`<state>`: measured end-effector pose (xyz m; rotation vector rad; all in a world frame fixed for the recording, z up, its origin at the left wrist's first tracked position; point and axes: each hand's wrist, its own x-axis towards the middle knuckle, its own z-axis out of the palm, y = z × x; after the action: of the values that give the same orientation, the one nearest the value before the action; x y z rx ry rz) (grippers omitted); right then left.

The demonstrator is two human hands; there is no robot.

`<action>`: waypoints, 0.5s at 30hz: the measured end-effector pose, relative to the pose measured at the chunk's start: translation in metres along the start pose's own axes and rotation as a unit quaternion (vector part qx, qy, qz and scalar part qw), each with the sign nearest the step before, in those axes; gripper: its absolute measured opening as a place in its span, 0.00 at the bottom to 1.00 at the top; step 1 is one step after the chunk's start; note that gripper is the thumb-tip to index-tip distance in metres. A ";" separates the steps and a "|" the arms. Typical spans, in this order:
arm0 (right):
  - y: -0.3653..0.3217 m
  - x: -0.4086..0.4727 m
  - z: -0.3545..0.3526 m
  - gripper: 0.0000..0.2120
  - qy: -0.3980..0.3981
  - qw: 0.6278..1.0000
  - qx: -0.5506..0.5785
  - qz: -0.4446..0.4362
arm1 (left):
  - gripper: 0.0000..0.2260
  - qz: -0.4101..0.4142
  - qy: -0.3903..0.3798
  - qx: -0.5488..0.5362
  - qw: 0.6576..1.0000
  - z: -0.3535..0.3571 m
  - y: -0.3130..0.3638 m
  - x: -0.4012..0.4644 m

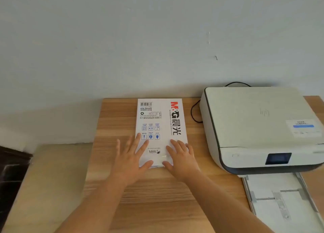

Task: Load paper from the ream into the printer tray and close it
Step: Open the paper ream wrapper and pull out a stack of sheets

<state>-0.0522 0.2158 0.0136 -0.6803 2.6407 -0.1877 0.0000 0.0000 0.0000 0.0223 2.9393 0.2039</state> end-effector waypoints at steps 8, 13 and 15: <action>-0.022 0.013 0.001 0.16 0.034 0.997 0.072 0.016 | 0.34 -0.020 0.006 0.018 1.000 0.006 -0.007 -0.005; -0.031 0.021 -0.001 0.12 0.003 0.986 0.118 0.121 | 0.34 -0.030 0.006 0.024 0.999 0.003 -0.012 -0.010; -0.033 0.024 -0.005 0.14 -0.010 0.978 0.130 0.162 | 0.33 -0.030 0.006 0.024 0.999 0.001 -0.013 -0.011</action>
<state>-0.0594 0.1754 0.0167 -0.1609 2.5976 -0.4176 0.0110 -0.0132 -0.0005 -0.0612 2.9524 0.1257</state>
